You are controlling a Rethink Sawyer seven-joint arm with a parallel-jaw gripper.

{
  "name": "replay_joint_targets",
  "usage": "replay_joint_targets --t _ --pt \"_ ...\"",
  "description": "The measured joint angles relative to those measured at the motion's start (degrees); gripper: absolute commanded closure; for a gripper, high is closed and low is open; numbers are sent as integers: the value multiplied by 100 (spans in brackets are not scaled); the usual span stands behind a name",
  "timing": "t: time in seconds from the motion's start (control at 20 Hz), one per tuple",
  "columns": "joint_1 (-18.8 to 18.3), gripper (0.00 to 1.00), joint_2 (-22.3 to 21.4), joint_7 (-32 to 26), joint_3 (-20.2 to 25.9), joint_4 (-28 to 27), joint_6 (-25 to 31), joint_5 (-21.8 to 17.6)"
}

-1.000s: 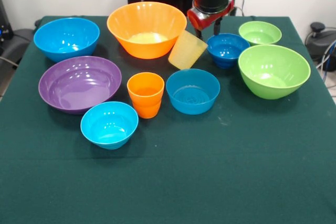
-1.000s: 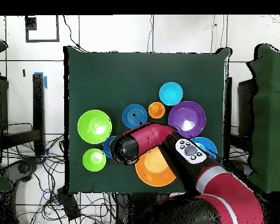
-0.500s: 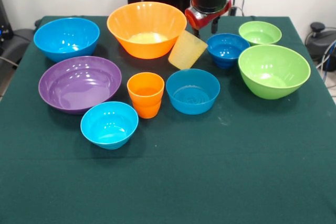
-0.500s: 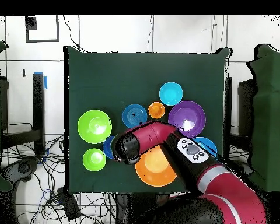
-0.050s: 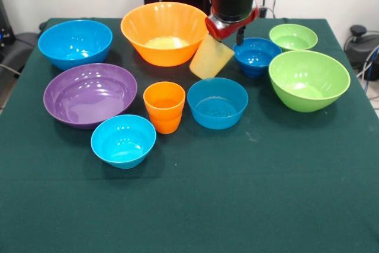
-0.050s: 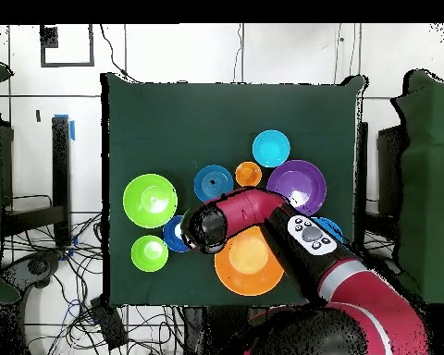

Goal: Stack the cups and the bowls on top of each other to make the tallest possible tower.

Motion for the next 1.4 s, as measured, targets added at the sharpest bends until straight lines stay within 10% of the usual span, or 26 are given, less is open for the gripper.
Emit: replay_joint_targets --t 1.2,1.25,1.4 --pt "-153 0 169 0 308 -406 245 -1" --pt "-202 100 169 0 370 -453 416 0" --pt "-246 100 167 0 412 -457 487 0"
